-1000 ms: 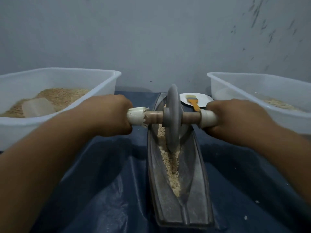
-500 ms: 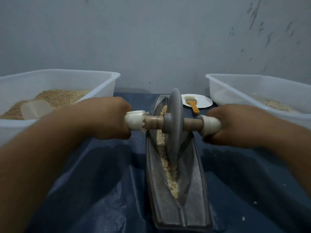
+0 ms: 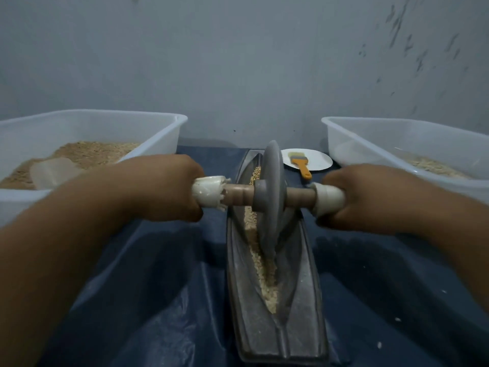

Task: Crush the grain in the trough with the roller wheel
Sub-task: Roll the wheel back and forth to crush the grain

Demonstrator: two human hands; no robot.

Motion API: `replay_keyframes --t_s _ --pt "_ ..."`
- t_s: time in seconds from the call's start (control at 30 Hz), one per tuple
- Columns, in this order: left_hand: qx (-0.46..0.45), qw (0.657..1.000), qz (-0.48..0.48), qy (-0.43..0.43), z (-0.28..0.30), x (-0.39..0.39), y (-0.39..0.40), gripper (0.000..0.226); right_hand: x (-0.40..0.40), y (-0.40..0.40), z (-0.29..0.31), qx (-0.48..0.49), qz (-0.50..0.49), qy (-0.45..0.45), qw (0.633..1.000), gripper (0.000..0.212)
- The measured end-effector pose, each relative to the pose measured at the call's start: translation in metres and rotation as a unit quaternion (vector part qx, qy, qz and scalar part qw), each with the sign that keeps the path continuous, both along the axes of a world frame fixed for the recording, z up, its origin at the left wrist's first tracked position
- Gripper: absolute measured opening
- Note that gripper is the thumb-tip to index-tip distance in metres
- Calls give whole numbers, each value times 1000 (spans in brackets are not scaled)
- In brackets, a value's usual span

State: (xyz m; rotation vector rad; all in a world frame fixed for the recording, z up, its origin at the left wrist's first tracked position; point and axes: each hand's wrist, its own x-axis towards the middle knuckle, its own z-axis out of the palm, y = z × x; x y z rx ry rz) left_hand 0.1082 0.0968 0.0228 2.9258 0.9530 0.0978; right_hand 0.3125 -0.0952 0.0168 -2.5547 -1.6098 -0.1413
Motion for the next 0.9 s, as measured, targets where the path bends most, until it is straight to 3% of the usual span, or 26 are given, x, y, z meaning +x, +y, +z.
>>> replay_keyframes --t_s 0.03,0.1,0.17,0.2,0.27,0.37,0.43,0.5,0.57,0.63,0.7,0.8,0.9 --pt "16 1000 2 -13 -3 3 0 17 0 5 -5 33 -12 -75 997 26" --pt "16 1000 3 -7 -3 3 0 15 1 8 -8 48 -3 -105 993 24" --pt "-13 999 1 34 2 -4 -1 19 6 -1 2 -12 28 -13 999 22" --pt "-30 998 -2 60 6 -9 -1 23 5 -8 9 -57 37 80 994 27" --pt "-51 993 -12 103 11 -17 -3 36 0 -19 19 -133 49 243 960 37" --pt "-38 994 -25 104 13 -19 -4 46 0 -21 19 -162 77 302 936 40" --pt "-19 998 -18 52 9 -12 -3 32 3 -13 10 -102 58 225 967 33" --pt "14 1000 -4 -7 1 -3 0 18 4 -3 1 -14 22 69 997 22" --pt "36 999 6 -27 -4 2 3 15 3 5 -5 38 1 -72 997 17" --pt "15 1000 6 2 -2 -1 2 16 3 3 -3 22 13 -82 996 16" --pt "-14 998 4 54 3 -8 0 19 5 -7 8 -45 30 17 998 20" --pt "-33 993 -6 110 11 -18 -2 38 -2 -23 23 -156 35 242 957 35" --pt "-26 994 -13 103 13 -18 -5 44 -2 -21 19 -160 53 258 951 38"
